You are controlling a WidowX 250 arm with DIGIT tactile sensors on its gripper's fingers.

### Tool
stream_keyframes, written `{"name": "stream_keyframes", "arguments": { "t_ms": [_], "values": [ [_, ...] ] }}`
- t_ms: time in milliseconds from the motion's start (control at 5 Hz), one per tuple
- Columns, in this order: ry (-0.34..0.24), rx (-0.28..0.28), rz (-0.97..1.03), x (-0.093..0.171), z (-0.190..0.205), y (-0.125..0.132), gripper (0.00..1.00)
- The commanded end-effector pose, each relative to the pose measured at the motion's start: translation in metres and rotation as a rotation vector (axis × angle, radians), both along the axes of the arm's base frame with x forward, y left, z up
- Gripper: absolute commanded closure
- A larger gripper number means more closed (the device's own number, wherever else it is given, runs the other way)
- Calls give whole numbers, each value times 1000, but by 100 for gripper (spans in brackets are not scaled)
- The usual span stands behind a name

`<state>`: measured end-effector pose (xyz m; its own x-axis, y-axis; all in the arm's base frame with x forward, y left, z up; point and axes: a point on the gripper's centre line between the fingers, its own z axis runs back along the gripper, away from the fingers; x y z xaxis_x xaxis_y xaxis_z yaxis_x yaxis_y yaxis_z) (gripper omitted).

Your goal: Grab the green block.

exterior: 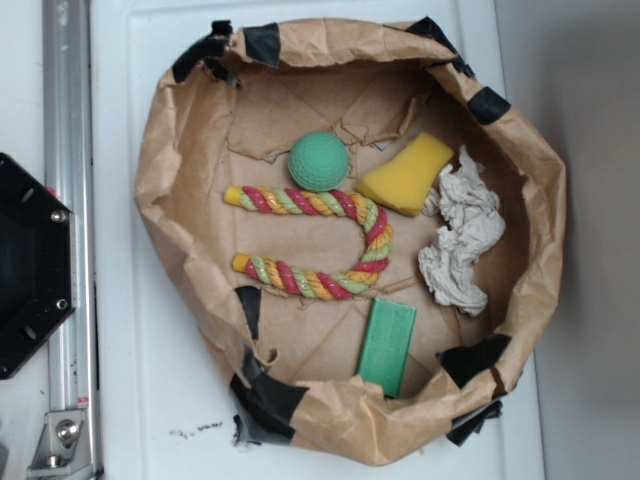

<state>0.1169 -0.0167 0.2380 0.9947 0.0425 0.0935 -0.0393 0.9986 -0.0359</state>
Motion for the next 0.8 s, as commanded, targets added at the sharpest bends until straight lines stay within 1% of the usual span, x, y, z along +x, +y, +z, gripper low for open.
{"name": "stream_keyframes", "arguments": {
  "t_ms": [0, 200, 400, 600],
  "values": [
    [0, 0, 0, 0, 0, 0, 0],
    [45, 11, 88, 13, -38, 4, 0],
    [54, -10, 187, 39, -60, -2, 0],
    [-31, -130, 408, 80, -77, -4, 0]
  ]
}}
